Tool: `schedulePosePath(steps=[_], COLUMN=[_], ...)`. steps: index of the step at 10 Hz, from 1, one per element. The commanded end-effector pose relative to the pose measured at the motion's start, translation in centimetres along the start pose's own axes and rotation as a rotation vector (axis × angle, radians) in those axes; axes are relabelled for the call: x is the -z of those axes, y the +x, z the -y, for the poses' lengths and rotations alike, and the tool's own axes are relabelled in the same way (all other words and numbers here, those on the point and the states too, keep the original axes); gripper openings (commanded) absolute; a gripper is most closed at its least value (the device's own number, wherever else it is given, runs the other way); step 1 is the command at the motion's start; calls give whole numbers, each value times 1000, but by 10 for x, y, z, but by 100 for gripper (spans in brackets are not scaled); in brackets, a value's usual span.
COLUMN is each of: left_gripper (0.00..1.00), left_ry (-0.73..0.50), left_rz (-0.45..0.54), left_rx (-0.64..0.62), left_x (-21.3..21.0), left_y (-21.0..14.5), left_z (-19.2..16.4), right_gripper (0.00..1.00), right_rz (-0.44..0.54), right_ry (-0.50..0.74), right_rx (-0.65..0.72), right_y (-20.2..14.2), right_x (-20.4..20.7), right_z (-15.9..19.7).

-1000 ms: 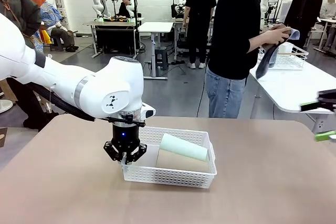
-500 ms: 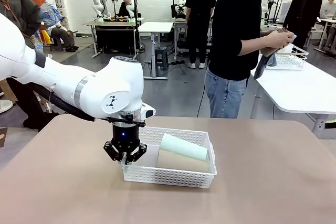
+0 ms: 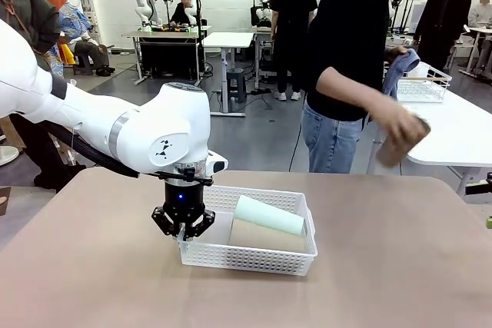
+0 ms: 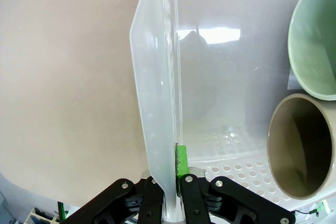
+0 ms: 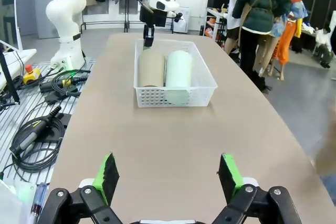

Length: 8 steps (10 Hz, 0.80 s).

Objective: Clean and organize the cups into the basket.
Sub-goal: Pick up the Reusable plastic cup from the right side of the table and stack it inside the Organizing basket in the center of the table.

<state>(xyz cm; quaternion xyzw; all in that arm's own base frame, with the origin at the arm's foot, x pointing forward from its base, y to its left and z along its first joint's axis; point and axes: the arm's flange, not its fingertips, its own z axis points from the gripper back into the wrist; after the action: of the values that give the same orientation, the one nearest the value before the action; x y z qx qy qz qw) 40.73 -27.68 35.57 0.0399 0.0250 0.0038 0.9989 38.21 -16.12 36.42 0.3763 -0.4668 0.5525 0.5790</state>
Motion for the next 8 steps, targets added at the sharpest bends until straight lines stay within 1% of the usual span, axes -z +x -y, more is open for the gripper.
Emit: schedulePosePath(steps=[1,8], left_gripper=[0,0], left_ry=[4,4], left_rz=[-1,-1], left_rx=[2,2], left_x=[1,1], left_y=[0,0], left_z=[0,0], right_gripper=[100,100], right_rz=[1,1], right_ry=[-6,-6], right_rx=[-4,-4], right_y=[2,2], right_x=[2,2], right_z=[-8,-8])
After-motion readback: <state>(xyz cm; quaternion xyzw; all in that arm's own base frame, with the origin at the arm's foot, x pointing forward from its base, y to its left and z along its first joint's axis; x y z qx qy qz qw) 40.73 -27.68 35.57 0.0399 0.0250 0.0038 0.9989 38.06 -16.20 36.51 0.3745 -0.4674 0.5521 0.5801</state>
